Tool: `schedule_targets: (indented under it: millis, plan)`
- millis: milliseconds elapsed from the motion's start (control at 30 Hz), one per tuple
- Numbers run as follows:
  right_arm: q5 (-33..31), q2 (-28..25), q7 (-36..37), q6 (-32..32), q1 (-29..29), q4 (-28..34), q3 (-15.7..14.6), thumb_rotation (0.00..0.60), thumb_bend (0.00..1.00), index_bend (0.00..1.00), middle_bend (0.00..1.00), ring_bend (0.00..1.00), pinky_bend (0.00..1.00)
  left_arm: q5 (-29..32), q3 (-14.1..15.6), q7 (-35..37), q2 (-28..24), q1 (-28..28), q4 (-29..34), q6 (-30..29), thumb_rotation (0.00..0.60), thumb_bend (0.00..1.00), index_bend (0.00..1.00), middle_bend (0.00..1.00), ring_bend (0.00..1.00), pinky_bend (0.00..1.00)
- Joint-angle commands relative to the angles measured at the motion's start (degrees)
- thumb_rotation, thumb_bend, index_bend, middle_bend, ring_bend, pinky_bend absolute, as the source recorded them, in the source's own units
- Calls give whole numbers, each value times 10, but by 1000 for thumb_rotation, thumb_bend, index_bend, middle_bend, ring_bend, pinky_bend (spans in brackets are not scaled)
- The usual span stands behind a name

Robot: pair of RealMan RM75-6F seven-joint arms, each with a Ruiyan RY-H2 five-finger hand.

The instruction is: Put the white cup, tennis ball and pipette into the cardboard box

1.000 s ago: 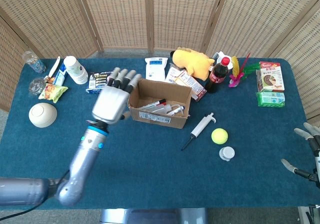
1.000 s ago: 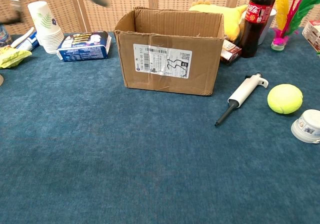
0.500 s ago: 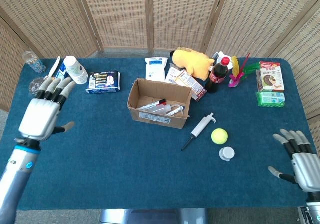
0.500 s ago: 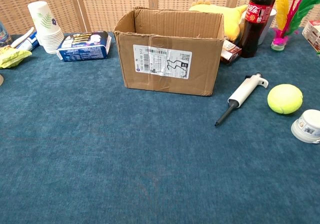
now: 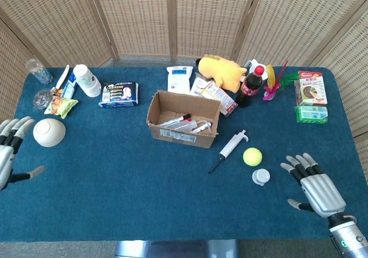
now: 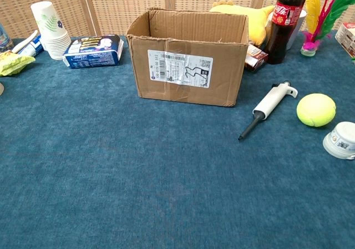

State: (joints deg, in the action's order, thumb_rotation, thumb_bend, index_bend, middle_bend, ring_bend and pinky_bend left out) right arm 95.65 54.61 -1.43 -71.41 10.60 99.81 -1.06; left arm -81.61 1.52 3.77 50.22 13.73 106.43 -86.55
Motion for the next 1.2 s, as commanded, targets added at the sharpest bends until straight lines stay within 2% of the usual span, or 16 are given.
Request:
schedule_targets:
  millis: [33, 300, 567, 967, 1200]
  plan:
    - [6, 4, -11, 8, 7, -10, -5, 600, 0, 165, 39, 0, 71, -10, 10, 27, 3, -24, -14, -16, 600, 37, 0, 0, 0, 45]
    - [24, 30, -13, 15, 15, -50, -19, 600, 0, 177, 75, 3, 125, -24, 6, 54, -10, -43, -16, -25, 600, 38, 0, 0, 0, 45]
    - [38, 79, -6, 43, 39, -89, -27, 600, 0, 208, 123, 82, 191, -31, -4, 63, -8, -45, -26, -11, 600, 38, 0, 0, 0, 45]
    - [-17, 112, 8, 86, 74, -115, -5, 600, 28, 217, 139, 138, 218, -34, -16, 63, -6, -51, -29, 1, 600, 38, 0, 0, 0, 45]
    - [-39, 127, 7, 100, 82, -118, -1, 600, 40, 176, 170, 158, 228, -37, -20, 61, -4, -53, -29, 5, 600, 37, 0, 0, 0, 46]
